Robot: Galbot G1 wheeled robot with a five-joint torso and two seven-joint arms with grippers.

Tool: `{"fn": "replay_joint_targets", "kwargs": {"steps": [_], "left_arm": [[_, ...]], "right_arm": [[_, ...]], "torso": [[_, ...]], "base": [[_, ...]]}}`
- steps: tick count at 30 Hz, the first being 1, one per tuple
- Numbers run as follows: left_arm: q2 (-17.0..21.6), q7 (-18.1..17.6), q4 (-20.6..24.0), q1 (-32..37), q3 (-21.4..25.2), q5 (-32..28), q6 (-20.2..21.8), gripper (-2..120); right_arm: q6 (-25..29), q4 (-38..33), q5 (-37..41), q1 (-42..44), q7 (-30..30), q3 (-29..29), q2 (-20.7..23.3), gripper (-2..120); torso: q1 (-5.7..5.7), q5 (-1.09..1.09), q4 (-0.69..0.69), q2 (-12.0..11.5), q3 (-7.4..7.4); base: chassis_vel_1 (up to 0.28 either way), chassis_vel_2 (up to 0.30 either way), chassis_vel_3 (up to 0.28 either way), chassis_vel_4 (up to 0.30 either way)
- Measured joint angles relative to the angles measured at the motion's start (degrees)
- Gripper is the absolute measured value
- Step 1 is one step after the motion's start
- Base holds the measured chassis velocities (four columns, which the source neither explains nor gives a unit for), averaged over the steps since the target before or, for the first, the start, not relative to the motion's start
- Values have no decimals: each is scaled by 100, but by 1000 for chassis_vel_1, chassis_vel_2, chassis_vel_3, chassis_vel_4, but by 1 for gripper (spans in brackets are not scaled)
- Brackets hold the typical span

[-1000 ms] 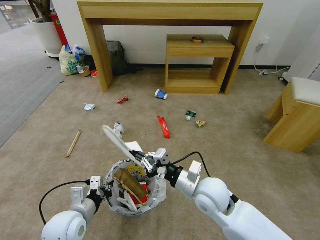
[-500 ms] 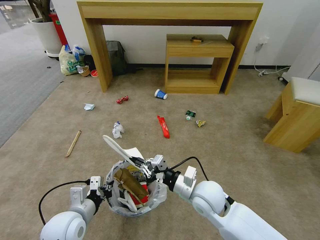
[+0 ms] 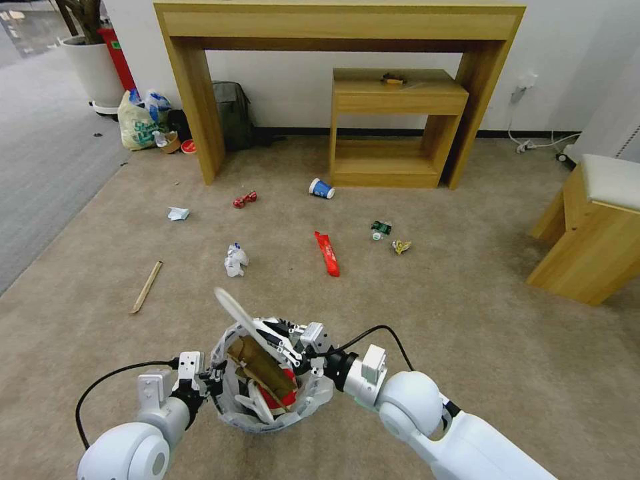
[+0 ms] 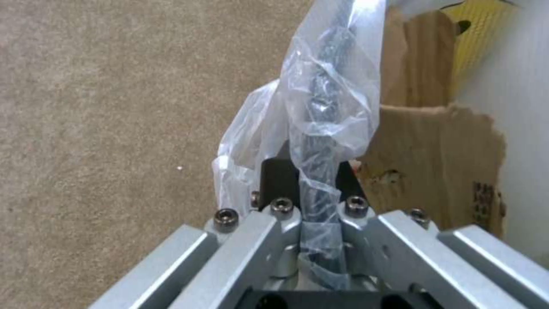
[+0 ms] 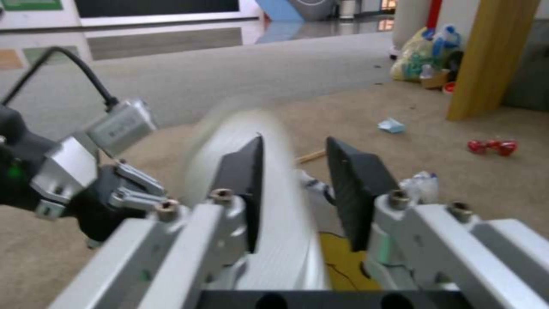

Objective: Pick up the trash bin and place the garbage on the floor into it.

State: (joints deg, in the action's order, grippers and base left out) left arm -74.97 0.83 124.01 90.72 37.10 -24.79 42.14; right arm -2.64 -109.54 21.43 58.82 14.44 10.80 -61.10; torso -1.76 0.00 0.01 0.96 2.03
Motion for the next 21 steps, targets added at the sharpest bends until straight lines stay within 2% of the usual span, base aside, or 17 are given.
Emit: {"fn": "replay_joint_targets", "kwargs": {"steps": [7,8,10,11,15,16,18,19,21], "left_arm": [[16,5,0,-10,30,-27,0,0],[16,5,0,-10,30,-27,0,0],[1,7,-8,-10,75,-29,0,0],[1,7,-8,-10,75,-29,0,0],[-43,31,-41,-8,178,-34,0,0],[-43,31,-41,-8,178,-34,0,0],[-66,60,-60,-4,236,-34,0,0],[-66,60,-60,-4,236,-34,0,0],[-97,93,-86,5,309,-43,0,0]], "right_arm": [[-19,-200,-26,98,-152,-213,45,65],[-19,-200,-26,98,-152,-213,45,65],[-123,-335,-11,157,-295,-469,58,76],[-123,-335,-11,157,-295,-469,58,76],[-325,-397,12,368,-500,-1207,20,93],[-325,-397,12,368,-500,-1207,20,93],[-357,-351,-15,553,-568,-1641,-37,99],[-357,-351,-15,553,-568,-1641,-37,99],[-367,-303,-38,806,-693,-2050,-166,100]], "torso": [[0,0,0,0,0],[0,0,0,0,0],[0,0,0,0,0],[0,0,0,0,0],[0,0,0,0,0],[0,0,0,0,0],[0,1,1,0,0],[0,1,1,0,0],[0,1,0,0,0]], "base": [[0,0,0,0],[0,0,0,0],[0,0,0,0],[0,0,0,0],[0,0,0,0],[0,0,0,0],[0,0,0,0],[0,0,0,0],[0,0,0,0]]}}
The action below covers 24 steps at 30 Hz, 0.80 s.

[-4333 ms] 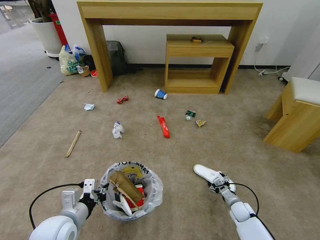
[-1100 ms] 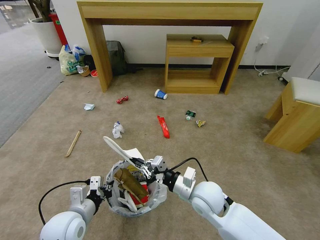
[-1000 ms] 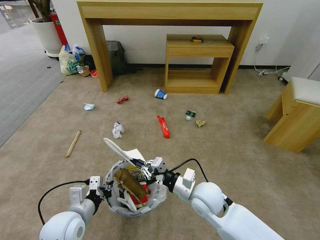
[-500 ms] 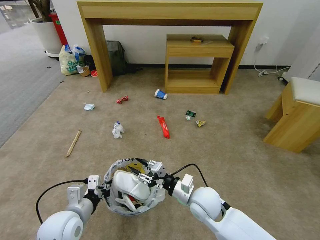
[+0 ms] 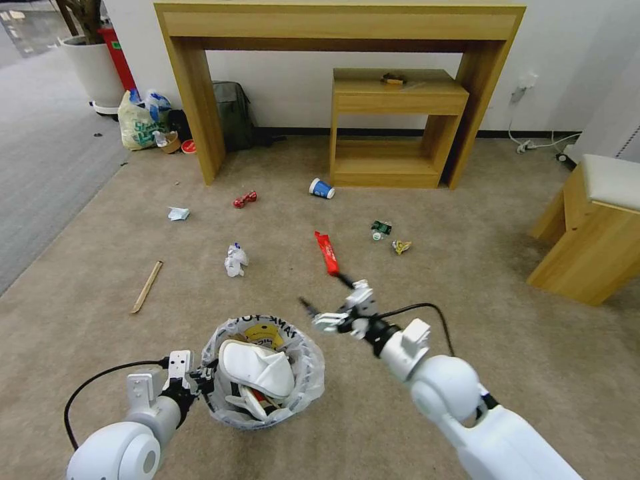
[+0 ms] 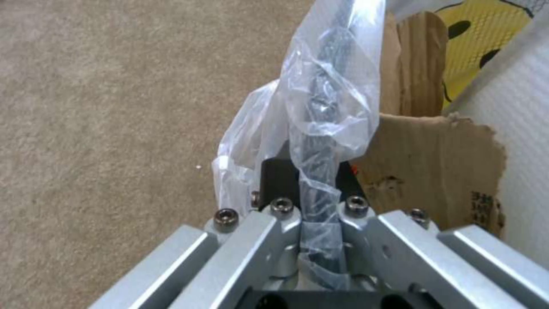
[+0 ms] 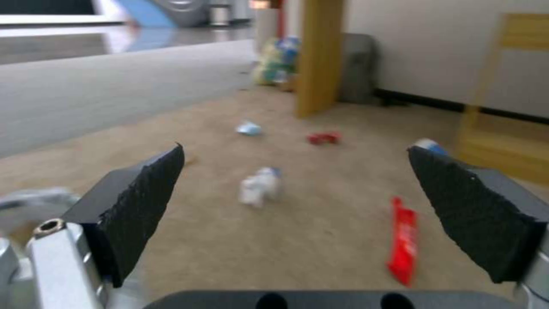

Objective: Pick up the trash bin and place the garbage on the floor into it.

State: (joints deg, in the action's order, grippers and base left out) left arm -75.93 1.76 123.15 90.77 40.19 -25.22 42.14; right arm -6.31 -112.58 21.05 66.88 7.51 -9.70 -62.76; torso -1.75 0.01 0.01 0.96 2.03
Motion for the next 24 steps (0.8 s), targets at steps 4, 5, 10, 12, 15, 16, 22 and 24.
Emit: {"fn": "replay_joint_targets", "kwargs": {"steps": [4,5,10,12,15,16,22,24], "left_arm": [[-7,44,-7,25,120,-37,0,0],[-6,56,-7,35,156,-51,0,0],[13,93,22,72,242,-76,0,0],[25,121,45,103,294,-89,0,0],[17,139,57,123,322,-96,0,0],[8,143,65,132,337,-100,0,0],[-19,166,71,162,411,-105,0,0],[-25,189,71,182,456,-108,0,0]], "right_arm": [[20,62,-151,345,-32,-503,-224,100],[32,76,-238,452,-10,-667,-301,100],[73,80,-381,699,33,-1070,-514,100],[106,77,-439,856,82,-1405,-663,100],[106,53,-433,941,101,-1614,-733,100],[93,21,-397,989,118,-1740,-764,100],[34,-59,-336,1191,130,-2046,-858,100],[37,-90,-354,1322,183,-2233,-913,100]], "torso": [[0,0,0,0,0],[0,0,0,0,0],[0,0,0,0,0],[0,-1,0,0,0],[0,0,0,0,0],[0,-1,0,0,0],[0,-1,0,0,0],[0,0,0,0,0]], "base": [[0,0,0,0],[0,0,0,0],[0,0,0,0],[0,0,0,0],[0,0,0,0],[0,0,0,0],[0,0,0,0],[0,0,0,0]]}}
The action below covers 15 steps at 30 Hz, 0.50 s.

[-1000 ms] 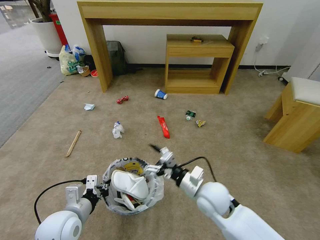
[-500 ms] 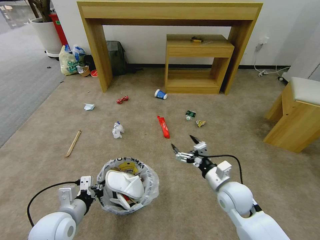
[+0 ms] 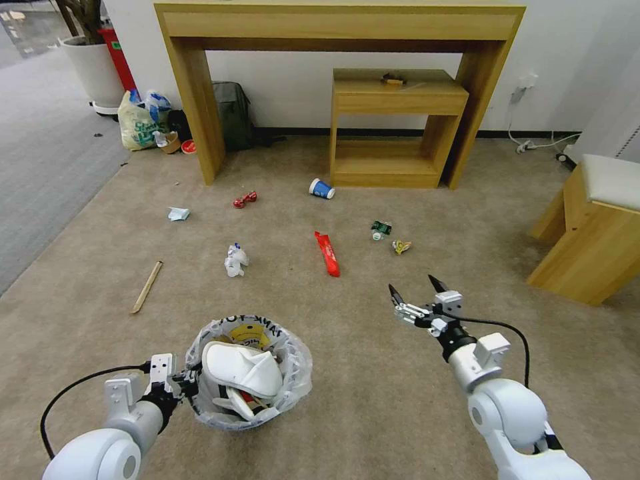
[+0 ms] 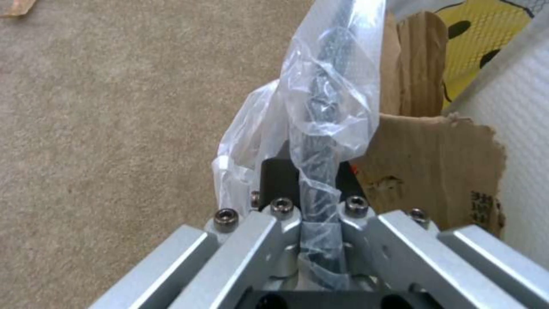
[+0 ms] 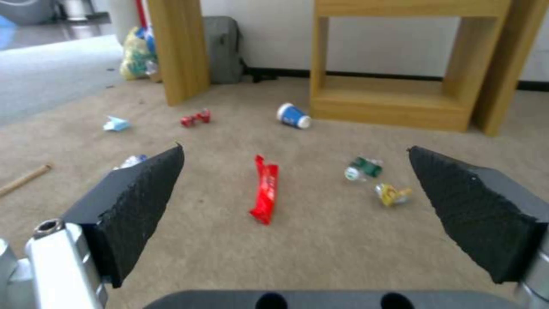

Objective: Pick up the trash bin and place the garbage on the floor into it.

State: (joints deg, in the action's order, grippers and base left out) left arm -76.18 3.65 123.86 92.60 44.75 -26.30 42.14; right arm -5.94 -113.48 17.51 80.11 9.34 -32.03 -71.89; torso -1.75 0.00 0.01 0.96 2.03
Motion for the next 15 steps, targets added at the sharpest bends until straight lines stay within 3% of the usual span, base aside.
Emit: {"fn": "replay_joint_targets", "kwargs": {"steps": [5,15], "left_arm": [[-11,27,-7,14,41,-10,0,0],[-44,39,10,63,26,5,0,0]], "right_arm": [[39,-9,12,175,97,-369,45,100],[191,50,-90,234,137,-505,21,100]], "torso": [[0,0,0,0,0],[0,0,0,0,0]], "base": [[0,0,0,0],[0,0,0,0]]}}
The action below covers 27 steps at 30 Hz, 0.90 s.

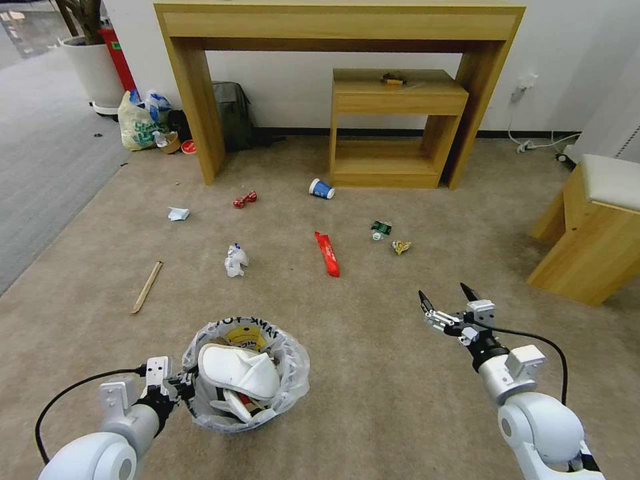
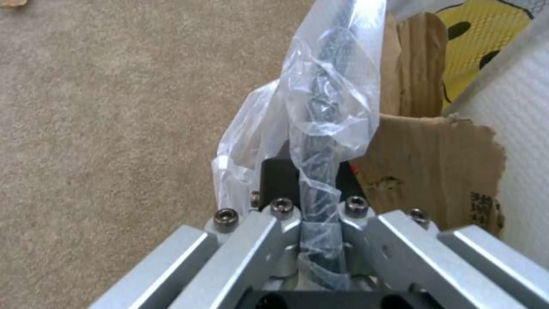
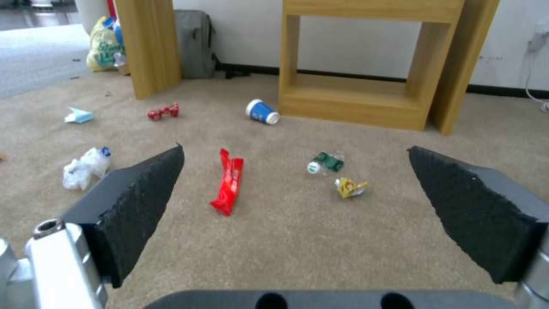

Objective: Pick up the trash bin and place the garbage on the floor into it.

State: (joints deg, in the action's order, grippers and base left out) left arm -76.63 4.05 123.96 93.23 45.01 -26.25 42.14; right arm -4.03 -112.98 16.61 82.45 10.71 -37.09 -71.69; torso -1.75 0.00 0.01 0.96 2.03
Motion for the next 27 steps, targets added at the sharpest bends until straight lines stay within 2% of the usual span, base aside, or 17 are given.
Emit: {"fn": "replay_joint_targets", "kwargs": {"steps": [11,21,27], "left_arm": [[0,-4,77,45,-27,19,0,0],[-7,-5,96,64,-24,20,0,0],[-5,-1,95,61,-5,19,0,0]], "right_arm": [[33,-11,-198,-10,1,59,-45,100],[78,-2,-330,-33,-9,211,-104,100],[77,3,-349,-72,-23,307,-114,100]], "torso": [[0,0,0,0,0],[0,0,0,0,0],[0,0,0,0,1]], "base": [[-16,46,26,-39],[-31,112,25,-120],[55,159,-56,-160]]}}
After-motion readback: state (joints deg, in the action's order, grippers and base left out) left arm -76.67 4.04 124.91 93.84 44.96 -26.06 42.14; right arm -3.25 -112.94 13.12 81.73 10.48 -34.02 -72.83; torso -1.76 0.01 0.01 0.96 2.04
